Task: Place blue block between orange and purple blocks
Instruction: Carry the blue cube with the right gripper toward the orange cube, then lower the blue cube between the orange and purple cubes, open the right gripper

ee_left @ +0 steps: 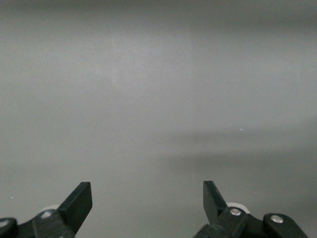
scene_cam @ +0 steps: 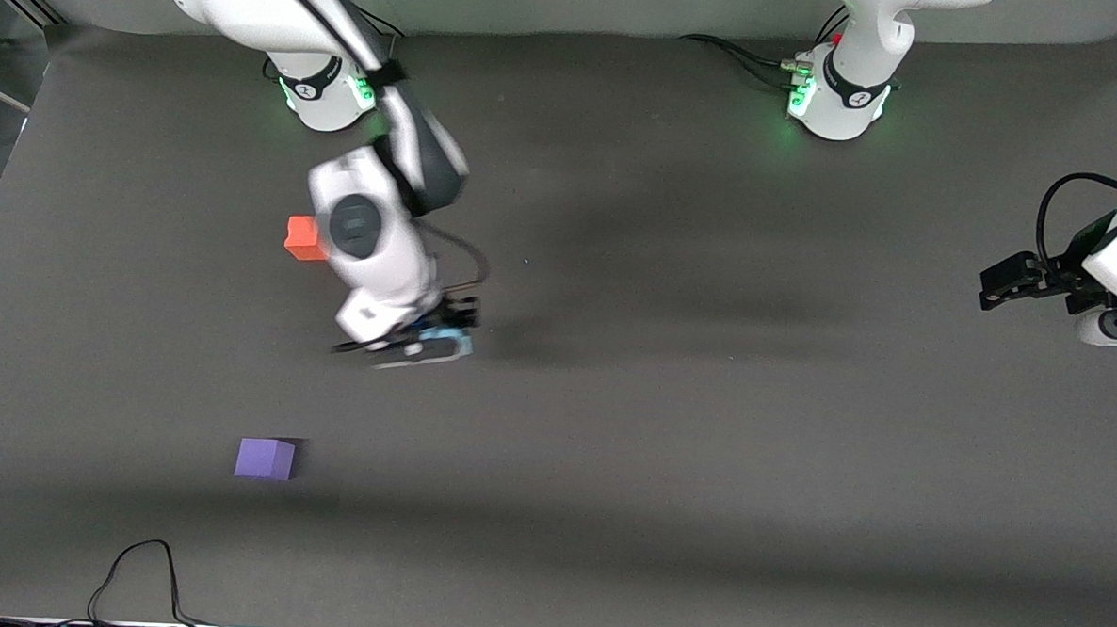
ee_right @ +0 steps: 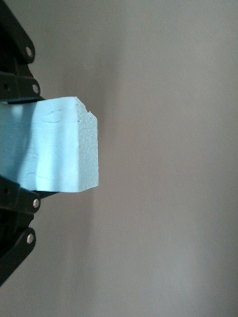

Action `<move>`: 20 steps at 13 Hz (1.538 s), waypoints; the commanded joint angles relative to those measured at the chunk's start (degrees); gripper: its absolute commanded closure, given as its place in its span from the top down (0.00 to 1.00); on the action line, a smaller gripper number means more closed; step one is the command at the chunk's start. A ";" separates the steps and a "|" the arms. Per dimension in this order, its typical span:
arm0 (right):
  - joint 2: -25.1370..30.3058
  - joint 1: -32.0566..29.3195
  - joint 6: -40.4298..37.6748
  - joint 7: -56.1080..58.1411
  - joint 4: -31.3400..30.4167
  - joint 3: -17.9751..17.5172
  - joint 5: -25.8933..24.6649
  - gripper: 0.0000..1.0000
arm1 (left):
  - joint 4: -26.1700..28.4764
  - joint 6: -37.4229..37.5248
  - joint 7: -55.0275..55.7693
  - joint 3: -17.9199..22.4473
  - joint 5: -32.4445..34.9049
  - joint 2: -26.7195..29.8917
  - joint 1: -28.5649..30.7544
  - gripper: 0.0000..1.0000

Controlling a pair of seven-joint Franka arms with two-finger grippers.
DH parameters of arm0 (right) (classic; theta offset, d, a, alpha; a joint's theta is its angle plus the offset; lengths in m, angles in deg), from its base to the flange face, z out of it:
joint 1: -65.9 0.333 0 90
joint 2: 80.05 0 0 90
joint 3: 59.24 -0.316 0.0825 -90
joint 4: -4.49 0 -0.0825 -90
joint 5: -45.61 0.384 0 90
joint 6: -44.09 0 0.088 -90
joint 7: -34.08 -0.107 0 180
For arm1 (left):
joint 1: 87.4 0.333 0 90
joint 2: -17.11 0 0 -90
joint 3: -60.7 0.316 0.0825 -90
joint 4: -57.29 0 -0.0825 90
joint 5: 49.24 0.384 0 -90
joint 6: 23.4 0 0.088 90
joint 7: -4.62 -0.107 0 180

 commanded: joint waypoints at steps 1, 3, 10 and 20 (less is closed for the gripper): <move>3.41 -5.62 -4.33 9.14 0.58 1.66 0.36 0.21 | 0.70 0.82 -1.06 0.03 -0.28 1.21 -0.10 1.00; 2.99 -5.81 -3.81 17.30 0.31 9.11 1.05 0.21 | 0.70 0.82 -1.15 -0.32 -0.28 1.13 0.34 1.00; -0.35 -11.61 2.94 27.34 -7.93 13.54 8.61 0.21 | 0.70 0.91 -0.79 -0.67 -0.28 1.48 0.34 1.00; -4.31 -9.78 17.64 27.19 -17.62 12.75 12.48 0.21 | 0.70 0.99 -0.62 -0.58 -0.28 1.48 0.34 1.00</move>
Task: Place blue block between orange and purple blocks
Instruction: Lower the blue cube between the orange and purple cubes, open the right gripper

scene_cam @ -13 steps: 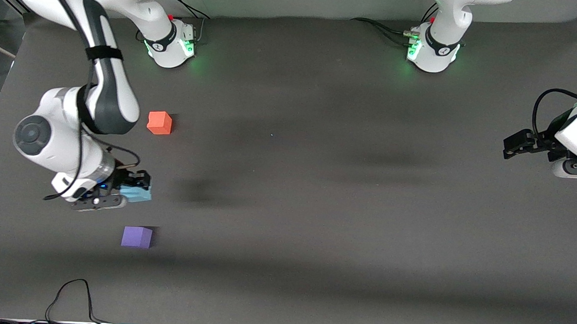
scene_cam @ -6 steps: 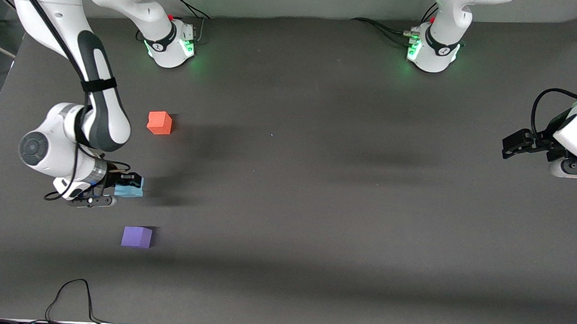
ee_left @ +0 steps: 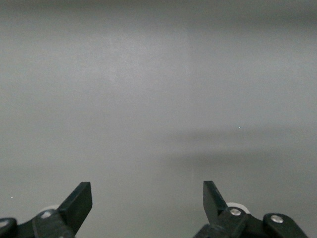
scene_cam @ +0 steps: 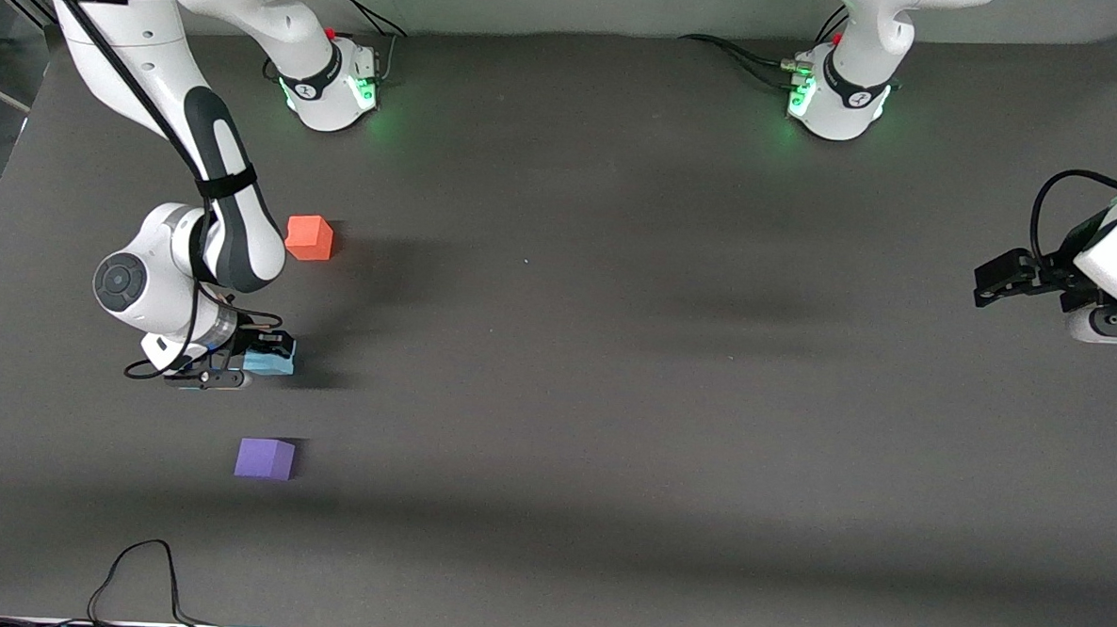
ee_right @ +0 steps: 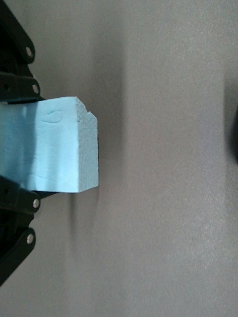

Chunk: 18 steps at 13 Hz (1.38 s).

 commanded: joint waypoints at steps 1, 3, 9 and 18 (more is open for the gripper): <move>0.38 2.48 0.77 1.23 -0.59 0.18 2.84 0.22 | 0.65 1.48 -0.58 -0.11 -0.37 1.36 0.25 1.00; 0.12 2.67 0.94 1.49 -0.94 0.18 3.99 0.22 | 0.65 1.40 -0.58 -0.11 -0.46 1.36 0.25 1.00; -0.93 2.23 1.82 1.67 -1.03 0.18 5.04 0.94 | 0.30 1.23 -0.93 -0.02 -1.77 1.36 0.25 1.00; 10.92 2.41 -18.62 2.63 9.75 3.77 1.46 1.00 | 0.21 0.96 -1.02 0.06 -1.77 1.09 0.25 1.00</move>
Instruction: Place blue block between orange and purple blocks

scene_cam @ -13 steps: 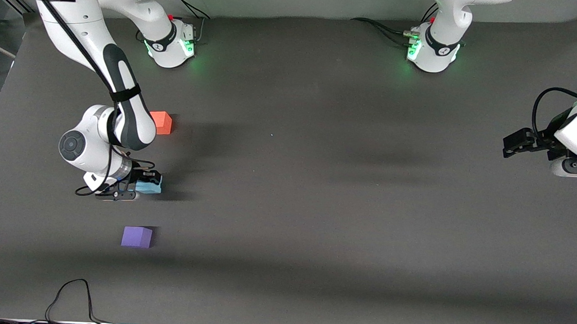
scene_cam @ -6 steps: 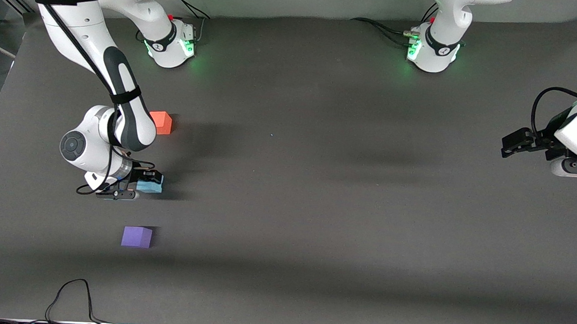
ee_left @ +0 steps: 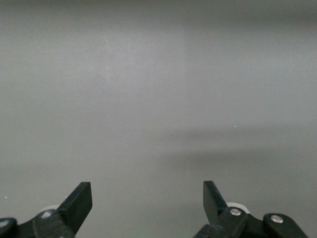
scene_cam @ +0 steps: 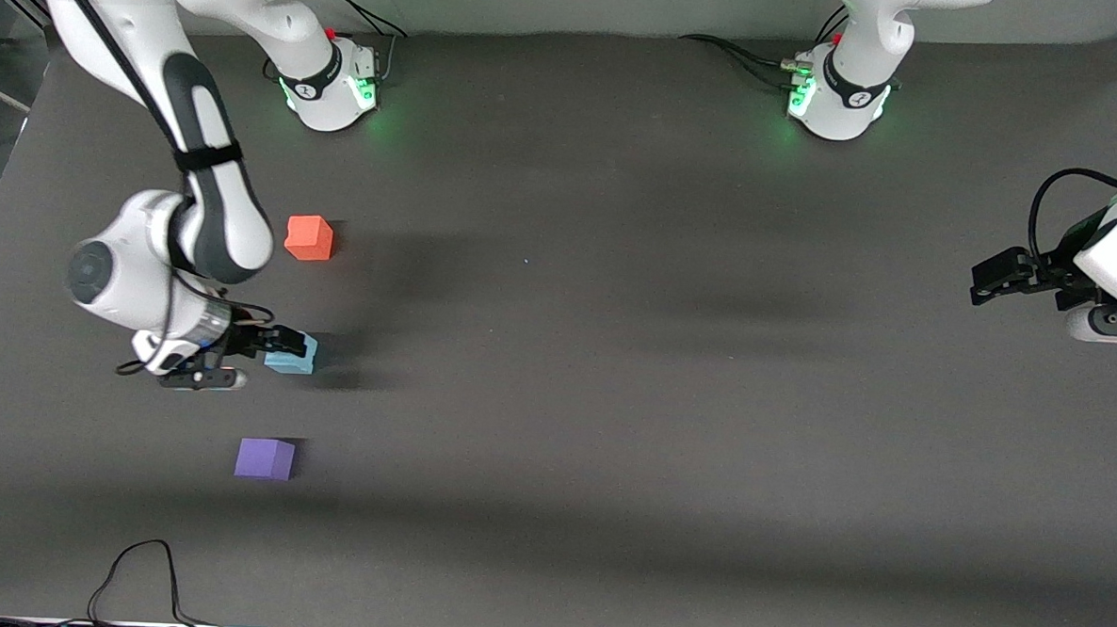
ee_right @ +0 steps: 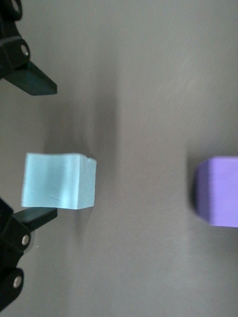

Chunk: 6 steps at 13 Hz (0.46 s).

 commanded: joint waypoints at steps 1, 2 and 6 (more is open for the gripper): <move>4.30 0.18 -11.99 1.41 8.51 2.92 -2.79 1.00 | 0.27 0.51 -1.02 0.03 -0.74 1.00 0.23 1.00; 4.48 0.18 -17.96 1.49 13.07 3.71 -2.80 1.00 | 0.27 0.51 -1.02 0.11 -0.74 1.00 0.23 1.00; 9.47 0.36 -25.40 1.32 18.49 4.25 -7.01 1.00 | 0.27 0.43 -1.02 0.11 -0.74 0.91 0.32 1.00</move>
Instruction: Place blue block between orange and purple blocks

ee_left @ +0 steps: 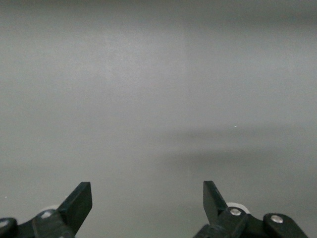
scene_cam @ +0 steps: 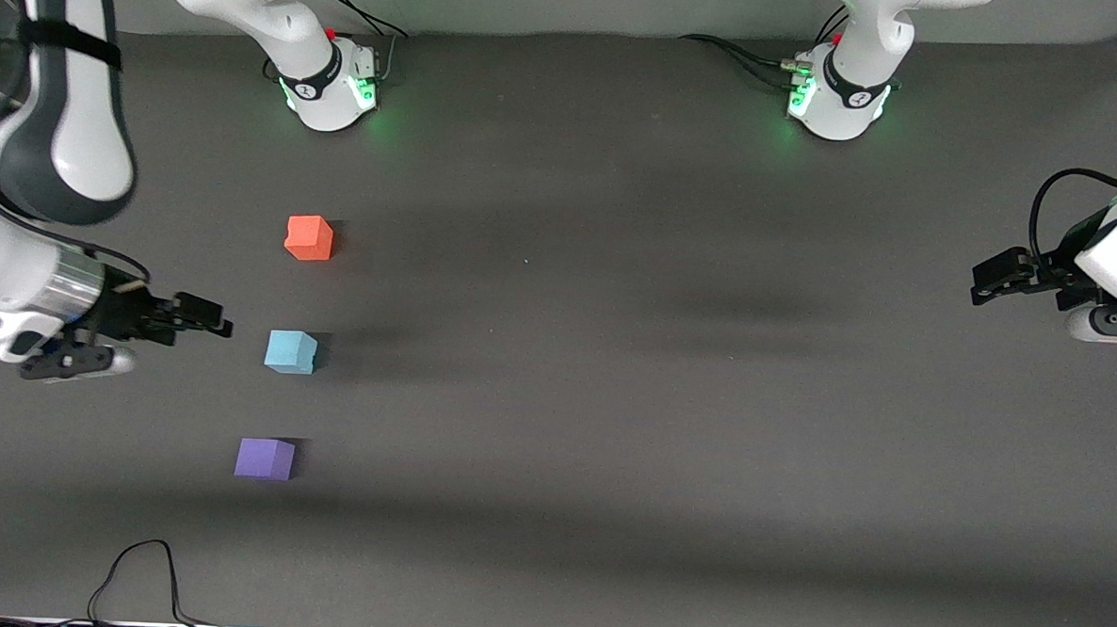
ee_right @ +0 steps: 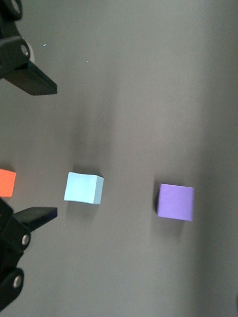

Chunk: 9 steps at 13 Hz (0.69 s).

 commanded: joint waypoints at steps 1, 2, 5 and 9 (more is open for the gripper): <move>4.26 0.03 -1.60 0.85 -0.13 0.08 -3.20 1.00 | 0.26 0.43 -1.02 0.21 -0.73 0.91 0.30 1.00; 5.84 -1.63 -2.56 0.76 -0.05 -1.05 -5.82 1.00 | 0.26 0.34 -1.02 0.22 -0.73 0.91 0.30 1.00; 7.97 -16.88 -4.33 -0.74 -0.39 -17.62 -12.41 1.00 | 0.26 0.34 -1.02 0.30 -0.73 0.82 0.30 1.00; 9.37 -27.54 -4.15 -1.17 -2.68 -29.85 -12.96 1.00 | 0.26 0.34 -1.02 0.30 -0.73 0.82 0.30 1.00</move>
